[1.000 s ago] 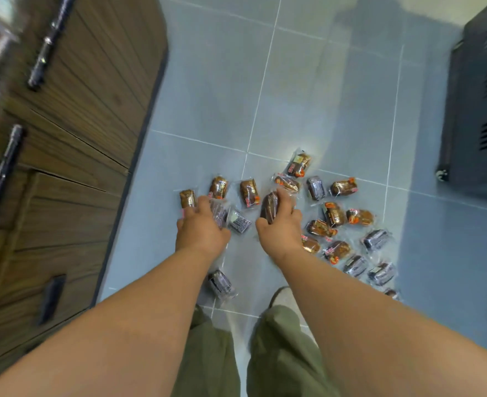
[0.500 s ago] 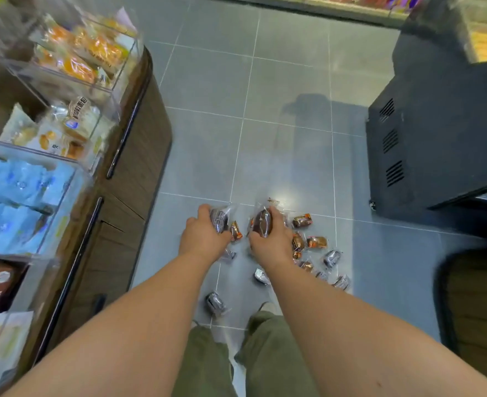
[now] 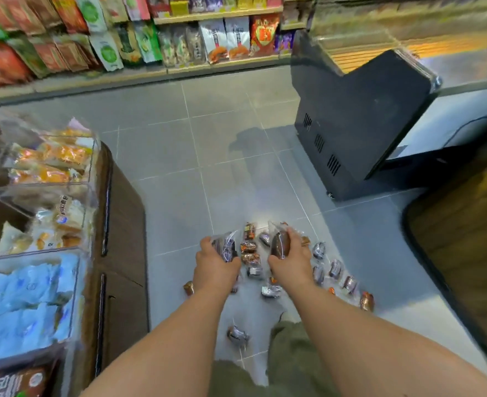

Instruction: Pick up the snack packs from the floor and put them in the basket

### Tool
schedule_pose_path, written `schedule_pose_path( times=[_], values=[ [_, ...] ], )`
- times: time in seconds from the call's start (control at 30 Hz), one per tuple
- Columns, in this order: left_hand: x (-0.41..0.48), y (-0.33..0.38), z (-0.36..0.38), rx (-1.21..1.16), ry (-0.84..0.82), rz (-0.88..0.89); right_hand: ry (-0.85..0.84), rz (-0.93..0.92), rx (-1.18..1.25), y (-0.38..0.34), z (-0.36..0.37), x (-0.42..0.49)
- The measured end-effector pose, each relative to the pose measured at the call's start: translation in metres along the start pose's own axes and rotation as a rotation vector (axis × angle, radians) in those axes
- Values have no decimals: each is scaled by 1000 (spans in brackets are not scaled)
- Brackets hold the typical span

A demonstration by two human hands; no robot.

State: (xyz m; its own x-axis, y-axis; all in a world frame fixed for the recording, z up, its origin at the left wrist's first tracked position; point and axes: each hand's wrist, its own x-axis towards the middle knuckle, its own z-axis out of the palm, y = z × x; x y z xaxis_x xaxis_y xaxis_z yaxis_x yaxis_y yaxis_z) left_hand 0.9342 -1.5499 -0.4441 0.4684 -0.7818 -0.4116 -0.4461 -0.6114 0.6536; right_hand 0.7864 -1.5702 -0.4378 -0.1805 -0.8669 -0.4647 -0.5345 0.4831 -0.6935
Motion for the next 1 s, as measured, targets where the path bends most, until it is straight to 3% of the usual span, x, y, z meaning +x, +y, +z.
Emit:
schedule_pose_path(
  times=[0.2, 0.5, 0.63, 1.0],
  values=[
    [-26, -1, 4, 30, -110, 82, 121, 71, -10, 43, -13, -62],
    [-123, 18, 76, 152, -391, 411, 368, 258, 75, 131, -73, -138],
    [-170, 22, 116, 206, -502, 473, 478, 363, 171, 182, -103, -176],
    [-405, -17, 258, 313, -803, 735, 738, 615, 170, 371, -203, -365]
  ],
)
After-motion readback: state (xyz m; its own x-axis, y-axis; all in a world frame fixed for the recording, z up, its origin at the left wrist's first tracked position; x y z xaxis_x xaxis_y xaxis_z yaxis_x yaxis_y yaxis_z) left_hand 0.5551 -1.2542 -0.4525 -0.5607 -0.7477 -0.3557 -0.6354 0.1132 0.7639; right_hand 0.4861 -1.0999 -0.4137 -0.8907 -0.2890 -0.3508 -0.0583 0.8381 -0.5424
